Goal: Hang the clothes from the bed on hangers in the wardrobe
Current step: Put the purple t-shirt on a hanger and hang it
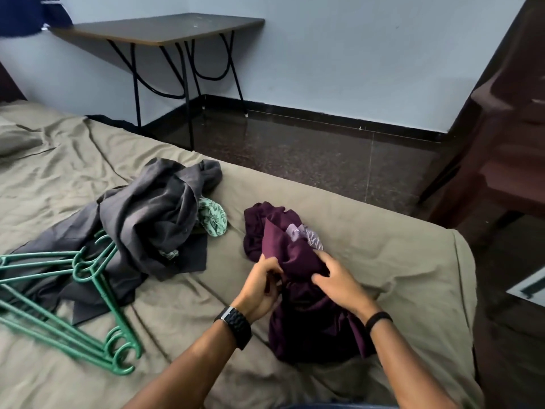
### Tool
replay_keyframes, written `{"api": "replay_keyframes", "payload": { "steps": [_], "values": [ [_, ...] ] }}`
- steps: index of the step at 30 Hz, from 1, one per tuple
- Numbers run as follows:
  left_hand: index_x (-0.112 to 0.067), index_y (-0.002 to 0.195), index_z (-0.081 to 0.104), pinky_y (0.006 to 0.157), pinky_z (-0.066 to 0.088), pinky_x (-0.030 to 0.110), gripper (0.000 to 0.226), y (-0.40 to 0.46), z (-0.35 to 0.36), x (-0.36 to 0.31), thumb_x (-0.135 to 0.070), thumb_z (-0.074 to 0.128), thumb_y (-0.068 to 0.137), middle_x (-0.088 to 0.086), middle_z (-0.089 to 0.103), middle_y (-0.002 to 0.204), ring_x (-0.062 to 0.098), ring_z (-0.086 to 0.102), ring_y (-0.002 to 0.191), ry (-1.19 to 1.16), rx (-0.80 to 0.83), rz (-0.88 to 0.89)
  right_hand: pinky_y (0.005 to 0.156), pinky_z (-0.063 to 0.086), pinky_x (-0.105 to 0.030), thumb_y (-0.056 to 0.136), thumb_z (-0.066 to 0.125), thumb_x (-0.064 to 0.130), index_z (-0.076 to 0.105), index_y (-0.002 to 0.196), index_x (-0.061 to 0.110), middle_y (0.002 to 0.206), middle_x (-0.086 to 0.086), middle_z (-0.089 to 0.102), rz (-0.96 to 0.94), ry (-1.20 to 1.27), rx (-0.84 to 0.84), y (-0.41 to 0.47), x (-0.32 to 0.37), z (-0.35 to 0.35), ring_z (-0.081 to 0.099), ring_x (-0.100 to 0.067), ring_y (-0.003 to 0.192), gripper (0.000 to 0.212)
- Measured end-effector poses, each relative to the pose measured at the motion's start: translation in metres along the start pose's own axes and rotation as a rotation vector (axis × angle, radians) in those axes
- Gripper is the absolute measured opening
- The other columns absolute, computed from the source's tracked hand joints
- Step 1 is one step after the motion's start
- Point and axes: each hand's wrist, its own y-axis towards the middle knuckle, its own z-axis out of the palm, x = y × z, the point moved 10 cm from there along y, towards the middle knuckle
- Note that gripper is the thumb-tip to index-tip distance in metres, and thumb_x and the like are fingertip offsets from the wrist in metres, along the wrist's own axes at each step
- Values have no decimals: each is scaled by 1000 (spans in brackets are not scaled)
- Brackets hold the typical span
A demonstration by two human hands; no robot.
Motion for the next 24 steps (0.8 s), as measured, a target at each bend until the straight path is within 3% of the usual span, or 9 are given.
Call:
{"api": "replay_keyframes", "payload": {
  "steps": [4,7,9,11,13,17,20,22,24],
  "values": [
    [-38,140,36,48,39,17,52,7,-17,-10,-16,46,93,0,59,78,10,48,58,36,-141,12,59,49,-12,93,38,-2,69,95,9,74,4,70,201,630,-259,-19,-46,-45,64,-7,66,33],
    [-31,145,27,69,55,30,72,14,-27,-10,-3,56,86,8,59,116,15,59,75,203,-334,64,85,53,-25,104,27,14,68,106,-6,108,-25,68,266,1287,-210,-38,-77,-52,67,-30,100,46],
    [-28,150,18,96,50,41,86,15,-34,-10,-3,63,81,15,33,143,24,55,105,259,-519,92,98,40,-36,103,26,18,56,124,-1,137,-30,48,420,1366,-317,-50,-104,-62,49,-37,124,41],
    [-25,153,9,107,41,41,98,20,-30,-8,-3,68,78,16,22,149,26,47,120,307,-585,98,86,44,-36,99,36,12,55,120,4,126,-25,56,520,1122,-631,-68,-128,-90,53,-32,113,29],
    [-23,153,1,105,41,45,101,31,-14,4,4,65,79,19,34,147,30,49,123,243,-488,44,82,44,-34,98,41,8,53,124,1,115,-21,59,437,785,-800,-78,-119,-118,54,-30,109,29],
    [-16,152,16,75,49,37,82,34,-13,11,8,52,81,21,57,121,22,56,81,185,-406,-39,104,30,-44,99,46,16,50,133,1,127,-25,51,123,-130,-1075,-98,-56,-159,45,-39,120,38],
    [1,141,36,65,48,33,60,30,-25,5,9,51,84,11,56,82,20,53,68,161,-418,0,108,31,-51,93,48,34,61,126,10,131,-19,53,-253,-436,-871,-84,2,-127,44,-39,127,42],
    [7,136,39,57,50,28,51,25,-27,4,9,52,86,9,55,77,19,55,65,145,-398,15,113,16,-59,89,58,33,67,118,26,147,-9,43,-201,-679,-591,-60,3,-86,25,-38,142,32],
    [-4,132,43,47,49,21,47,20,-25,4,7,54,88,7,53,76,15,55,59,77,-373,-6,115,5,-56,88,56,15,65,118,34,157,1,25,-31,-794,-345,-45,-25,-60,7,-30,148,36]
  ]
}}
